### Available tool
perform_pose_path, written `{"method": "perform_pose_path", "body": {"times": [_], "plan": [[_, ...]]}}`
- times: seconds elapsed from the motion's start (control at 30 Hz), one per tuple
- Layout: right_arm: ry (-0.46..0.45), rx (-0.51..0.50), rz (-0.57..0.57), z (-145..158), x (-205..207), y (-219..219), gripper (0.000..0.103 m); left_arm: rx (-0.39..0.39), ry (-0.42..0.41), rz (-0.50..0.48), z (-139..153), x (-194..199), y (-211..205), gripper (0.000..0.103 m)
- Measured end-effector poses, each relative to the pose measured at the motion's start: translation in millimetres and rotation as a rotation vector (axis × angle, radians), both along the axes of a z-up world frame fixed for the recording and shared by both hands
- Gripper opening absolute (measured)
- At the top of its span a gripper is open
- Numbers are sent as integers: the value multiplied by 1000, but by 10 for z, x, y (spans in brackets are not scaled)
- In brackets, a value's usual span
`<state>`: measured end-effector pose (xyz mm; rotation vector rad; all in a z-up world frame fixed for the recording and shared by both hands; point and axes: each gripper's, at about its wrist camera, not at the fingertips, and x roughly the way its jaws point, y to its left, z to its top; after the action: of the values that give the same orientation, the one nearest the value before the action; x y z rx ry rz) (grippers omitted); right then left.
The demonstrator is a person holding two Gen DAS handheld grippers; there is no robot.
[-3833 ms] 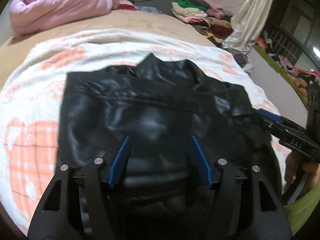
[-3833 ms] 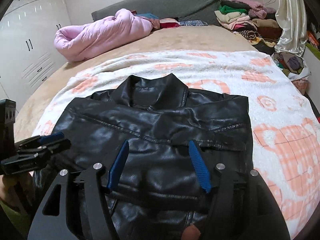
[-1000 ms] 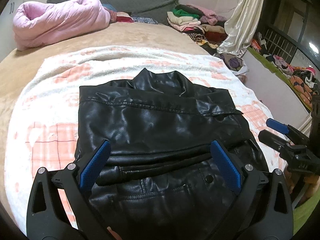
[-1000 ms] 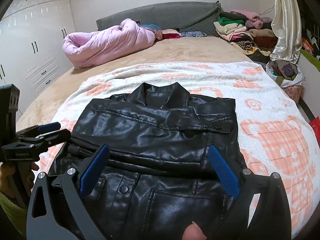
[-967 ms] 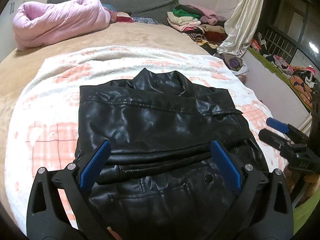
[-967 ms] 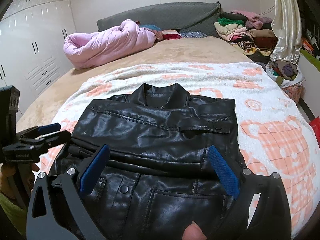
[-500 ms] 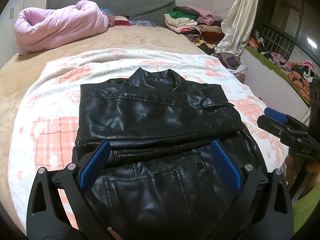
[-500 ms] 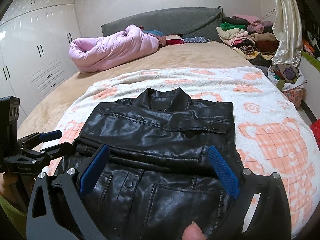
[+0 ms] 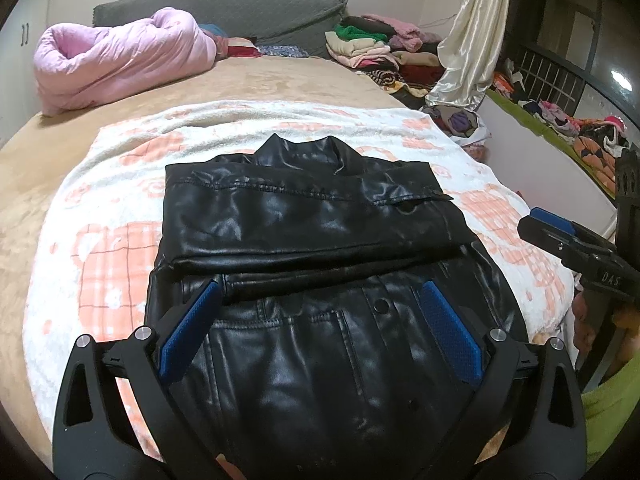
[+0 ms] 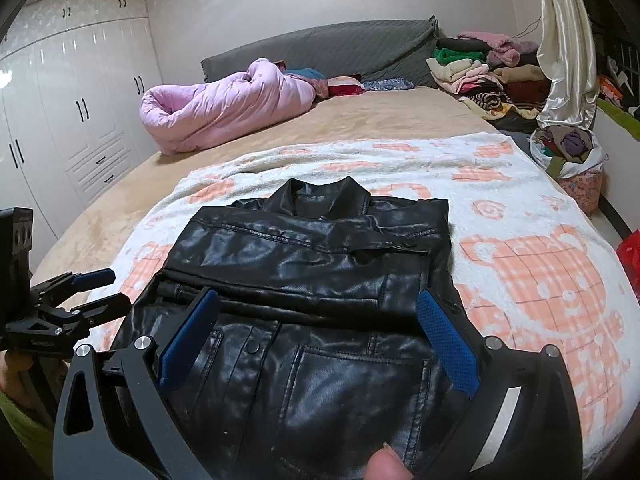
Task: Fold large clothes
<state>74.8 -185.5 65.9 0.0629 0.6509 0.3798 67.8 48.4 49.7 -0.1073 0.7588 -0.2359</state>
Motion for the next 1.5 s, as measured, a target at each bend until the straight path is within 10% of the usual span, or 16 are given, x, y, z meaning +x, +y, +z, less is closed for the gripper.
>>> {"method": "perform_pose_path", "body": {"times": [1.5], "plan": [[79, -88, 20, -475, -900, -483, 99, 79, 160, 139, -500, -900, 390, 93]]}}
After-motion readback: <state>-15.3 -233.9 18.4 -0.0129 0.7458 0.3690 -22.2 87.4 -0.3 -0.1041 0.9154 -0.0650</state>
